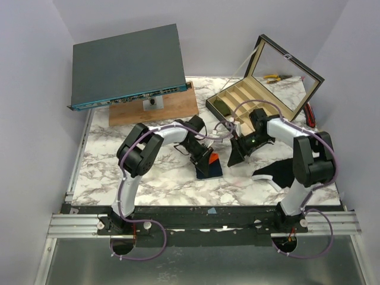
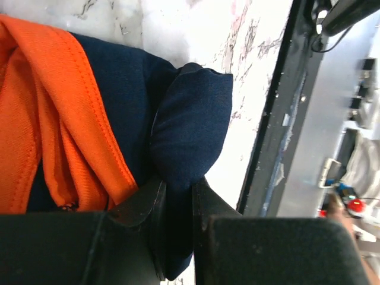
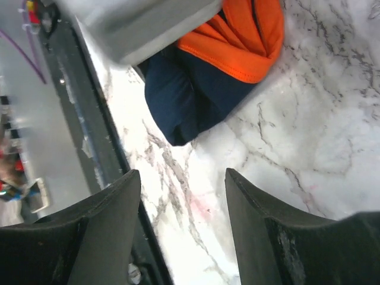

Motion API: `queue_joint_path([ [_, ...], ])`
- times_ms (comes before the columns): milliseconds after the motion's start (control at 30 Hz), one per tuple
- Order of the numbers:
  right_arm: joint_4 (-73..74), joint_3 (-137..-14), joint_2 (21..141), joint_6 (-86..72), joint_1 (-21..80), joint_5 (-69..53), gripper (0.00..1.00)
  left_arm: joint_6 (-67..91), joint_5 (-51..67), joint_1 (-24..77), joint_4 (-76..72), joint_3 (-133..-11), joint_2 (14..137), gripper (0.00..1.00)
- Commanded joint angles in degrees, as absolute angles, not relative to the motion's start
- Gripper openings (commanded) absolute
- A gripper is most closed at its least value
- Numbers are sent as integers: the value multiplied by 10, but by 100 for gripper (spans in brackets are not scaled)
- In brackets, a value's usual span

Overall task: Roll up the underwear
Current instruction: Roll the underwear to the center of the board.

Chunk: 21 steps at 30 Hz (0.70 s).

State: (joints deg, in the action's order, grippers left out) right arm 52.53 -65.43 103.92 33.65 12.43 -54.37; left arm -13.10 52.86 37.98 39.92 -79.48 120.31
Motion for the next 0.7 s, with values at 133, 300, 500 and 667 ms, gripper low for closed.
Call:
queue_joint_path([
  [133,285,-520,860,290,188,-405,66,-116,578,336,488,-853,1297,0],
  [300,219,-483,791,290,288,-274,68,-117,596,327,525,-885,1333,0],
  [500,196,-482,798,345,379,-159,69,-129,612,324,562,-912,1360,0],
  [667,194,-482,825,391,431,-103,70,-135,619,323,580,-924,1372,0],
])
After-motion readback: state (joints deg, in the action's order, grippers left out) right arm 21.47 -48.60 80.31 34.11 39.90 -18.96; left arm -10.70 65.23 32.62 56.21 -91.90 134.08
